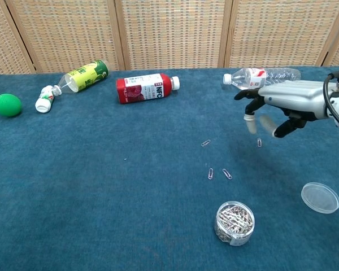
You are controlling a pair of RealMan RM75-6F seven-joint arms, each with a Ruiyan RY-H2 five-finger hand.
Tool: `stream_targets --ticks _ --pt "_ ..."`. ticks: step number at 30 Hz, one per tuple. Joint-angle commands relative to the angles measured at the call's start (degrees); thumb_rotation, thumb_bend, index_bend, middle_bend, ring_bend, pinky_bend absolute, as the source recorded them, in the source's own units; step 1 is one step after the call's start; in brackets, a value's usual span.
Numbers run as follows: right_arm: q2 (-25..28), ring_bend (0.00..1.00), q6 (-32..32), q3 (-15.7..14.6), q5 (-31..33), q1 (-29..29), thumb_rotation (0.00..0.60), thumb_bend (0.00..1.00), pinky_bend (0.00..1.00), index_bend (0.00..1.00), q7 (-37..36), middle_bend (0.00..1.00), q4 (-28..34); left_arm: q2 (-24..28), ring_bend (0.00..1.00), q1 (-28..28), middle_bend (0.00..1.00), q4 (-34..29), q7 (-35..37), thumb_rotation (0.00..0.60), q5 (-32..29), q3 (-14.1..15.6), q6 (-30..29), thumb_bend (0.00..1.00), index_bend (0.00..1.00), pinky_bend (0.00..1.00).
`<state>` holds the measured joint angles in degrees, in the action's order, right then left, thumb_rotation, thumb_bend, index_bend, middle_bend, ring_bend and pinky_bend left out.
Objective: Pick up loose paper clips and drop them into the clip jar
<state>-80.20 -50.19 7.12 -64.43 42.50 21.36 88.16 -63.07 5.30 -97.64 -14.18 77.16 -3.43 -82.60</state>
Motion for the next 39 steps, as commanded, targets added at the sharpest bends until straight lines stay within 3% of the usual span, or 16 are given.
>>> stream_targets --ticks 1,15,20,23,39 --pt "-1.92 0.0 2.63 0.65 5.73 1.48 0.6 0.96 0.0 0.44 3.1 0.0 -4.83 -0.04 0.0 0.04 0.0 0.06 -0.06 0.6 -0.14 -0.03 0.11 0.0 0.0 0.0" --pt "-7.52 0.0 4.36 0.93 13.15 4.31 0.6 0.96 0.0 0.44 6.83 0.0 -11.47 0.1 0.0 0.12 0.0 0.16 0.45 0.6 -0.52 -0.2 0.33 0.0 0.0 0.0" --pt "-8.78 0.0 4.74 0.81 14.23 5.33 0.6 0.97 0.0 0.29 8.04 0.0 -12.41 0.12 0.0 0.05 0.0 0.15 0.49 0.6 -0.53 -0.25 0.15 0.0 0.0 0.0" --pt "-9.55 0.0 4.43 0.76 14.93 5.84 0.6 0.98 0.0 0.25 9.02 0.0 -12.89 0.12 0.0 0.06 0.0 0.23 0.52 0.6 -0.65 -0.29 0.19 0.0 0.0 0.0" --pt "-10.0 0.0 4.32 -1.31 19.98 6.53 0.6 0.98 0.0 0.25 13.53 0.0 -14.48 0.05 0.0 0.16 0.0 0.48 0.73 0.6 -0.82 -0.3 0.46 0.0 0.0 0.0"
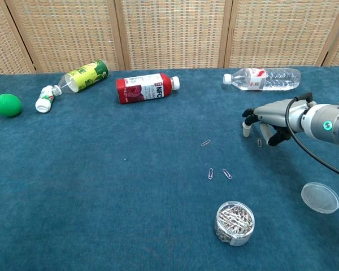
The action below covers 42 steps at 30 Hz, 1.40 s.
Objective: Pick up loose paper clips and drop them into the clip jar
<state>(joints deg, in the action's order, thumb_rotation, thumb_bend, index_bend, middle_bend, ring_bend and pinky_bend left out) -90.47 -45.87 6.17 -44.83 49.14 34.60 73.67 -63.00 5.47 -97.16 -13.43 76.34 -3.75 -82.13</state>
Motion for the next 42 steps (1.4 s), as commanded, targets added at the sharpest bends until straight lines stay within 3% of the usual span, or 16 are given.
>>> stream_targets --ticks 1,24,25,29,31,35,42 --pt "0.5 0.0 0.02 -0.66 0.58 -0.21 0.6 0.98 0.0 0.25 0.5 0.0 0.1 -0.05 0.0 -0.01 0.0 -0.01 -0.05 0.6 0.02 0.03 -0.02 0.0 0.0 0.0" --pt "7.0 0.0 -3.91 -6.54 -5.63 -3.55 0.6 0.97 0.0 0.35 2.47 0.0 7.65 -0.09 0.0 0.01 0.0 -0.51 -0.5 0.6 0.85 0.59 0.04 0.0 0.0 0.0" --pt "7.15 0.0 -4.32 -6.46 -6.4 -3.69 0.6 0.91 0.0 0.35 2.11 0.0 7.89 -0.08 0.0 -0.02 0.0 -0.48 -0.5 0.6 0.88 0.59 -0.05 0.0 0.0 0.0" --pt "6.6 0.0 -7.71 -4.57 -9.8 -4.6 0.6 0.42 0.0 0.35 -1.21 0.0 7.13 -0.05 0.0 -0.09 0.0 -0.55 -0.49 0.6 0.98 0.56 -0.27 0.0 0.0 0.0" --pt "5.78 0.0 -9.22 -3.1 -10.93 -5.32 0.6 0.31 0.0 0.35 -4.35 0.0 6.21 -0.04 0.0 -0.13 0.0 -0.61 -0.51 0.6 1.05 0.61 -0.32 0.0 0.0 0.0" --pt "4.35 0.0 -9.33 0.63 -8.94 -6.04 0.6 0.28 0.0 0.37 -10.14 0.0 4.82 -0.04 0.0 -0.11 0.0 -0.6 -0.52 0.6 1.06 0.65 -0.23 0.0 0.0 0.0" --pt "1.94 0.0 -7.01 3.9 -3.35 -5.8 0.6 0.28 0.0 0.46 -12.51 0.0 2.7 0.1 0.0 0.03 0.0 -0.51 -0.18 0.6 0.54 0.41 0.14 0.0 0.0 0.0"
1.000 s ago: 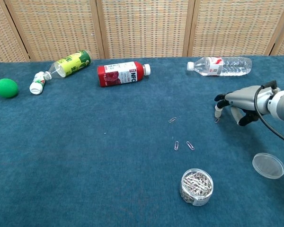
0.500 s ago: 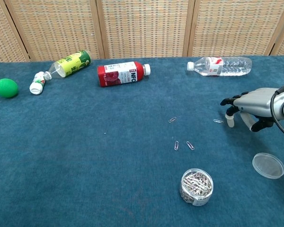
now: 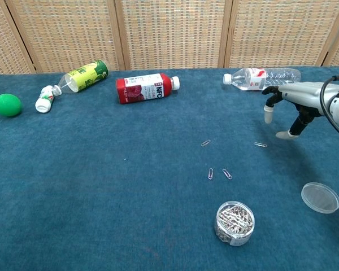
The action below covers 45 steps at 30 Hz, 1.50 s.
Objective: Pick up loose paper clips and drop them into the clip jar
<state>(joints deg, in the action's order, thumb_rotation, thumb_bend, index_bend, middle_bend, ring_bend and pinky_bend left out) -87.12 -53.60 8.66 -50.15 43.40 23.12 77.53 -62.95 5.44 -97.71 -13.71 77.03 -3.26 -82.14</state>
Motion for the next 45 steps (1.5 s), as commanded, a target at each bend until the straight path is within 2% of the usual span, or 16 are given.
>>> stream_targets --ticks 1,8,17,34,45 --pt "-1.76 0.0 0.8 1.67 2.41 -0.03 0.6 0.28 0.0 0.46 -1.17 0.0 -1.43 0.05 0.0 0.09 0.0 0.07 0.12 0.6 -0.21 -0.08 0.23 0.0 0.0 0.0" --pt "-3.88 0.0 2.55 4.04 7.22 0.84 0.6 0.3 0.0 0.46 -1.47 0.0 -2.85 0.13 0.0 0.21 0.0 0.1 0.35 0.6 -0.47 -0.17 0.52 0.0 0.0 0.0" --pt "-6.65 0.0 2.54 4.3 10.78 1.74 0.6 0.34 0.0 0.47 0.83 0.0 -4.6 0.18 0.0 0.18 0.0 0.15 0.56 0.6 -0.47 -0.17 0.47 0.0 0.0 0.0" --pt "-9.53 0.0 2.55 3.56 10.24 1.72 0.6 0.34 0.0 0.5 1.75 0.0 -8.22 0.11 0.0 0.24 0.0 0.3 0.52 0.6 -0.68 -0.14 0.7 0.0 0.0 0.0" --pt "-11.04 0.0 4.15 4.46 11.17 2.31 0.6 0.36 0.0 0.51 2.08 0.0 -11.32 -0.16 0.0 0.47 0.0 0.56 0.17 0.6 -1.38 -0.36 1.1 0.0 0.0 0.0"
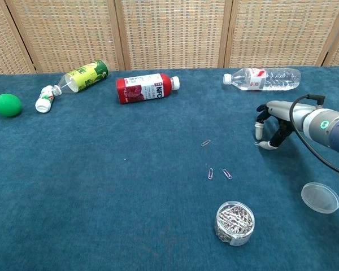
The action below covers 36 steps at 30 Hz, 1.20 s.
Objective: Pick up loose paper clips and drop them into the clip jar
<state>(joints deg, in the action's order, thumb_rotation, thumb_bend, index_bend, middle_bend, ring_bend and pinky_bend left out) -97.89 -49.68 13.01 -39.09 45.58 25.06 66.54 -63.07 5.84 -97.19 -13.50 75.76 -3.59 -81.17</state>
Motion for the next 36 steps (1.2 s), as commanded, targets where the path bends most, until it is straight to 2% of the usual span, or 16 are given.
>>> stream_targets --ticks 1,14,22,36 --pt "-0.4 0.0 0.34 0.16 0.14 0.17 0.6 0.36 0.0 0.51 0.17 0.0 -0.5 -0.06 0.0 0.09 0.0 0.06 -0.08 0.6 -0.16 -0.03 0.18 0.0 0.0 0.0" --pt "-1.53 0.0 1.4 -0.33 -0.22 0.29 0.6 0.36 0.0 0.53 1.08 0.0 -2.31 -0.12 0.0 0.17 0.0 -0.06 -0.25 0.6 -0.21 -0.03 0.19 0.0 0.0 0.0" --pt "-1.87 0.0 1.51 -0.49 -0.6 0.21 0.6 0.42 0.0 0.58 1.53 0.0 -2.9 -0.16 0.0 0.2 0.0 -0.01 -0.22 0.6 -0.2 -0.03 0.16 0.0 0.0 0.0" --pt "-3.79 0.0 -0.08 -1.02 -5.76 -0.59 0.6 0.43 0.0 0.62 -0.14 0.0 -6.28 -0.33 0.0 0.24 0.0 0.18 -0.37 0.6 -0.25 0.01 0.19 0.0 0.0 0.0"
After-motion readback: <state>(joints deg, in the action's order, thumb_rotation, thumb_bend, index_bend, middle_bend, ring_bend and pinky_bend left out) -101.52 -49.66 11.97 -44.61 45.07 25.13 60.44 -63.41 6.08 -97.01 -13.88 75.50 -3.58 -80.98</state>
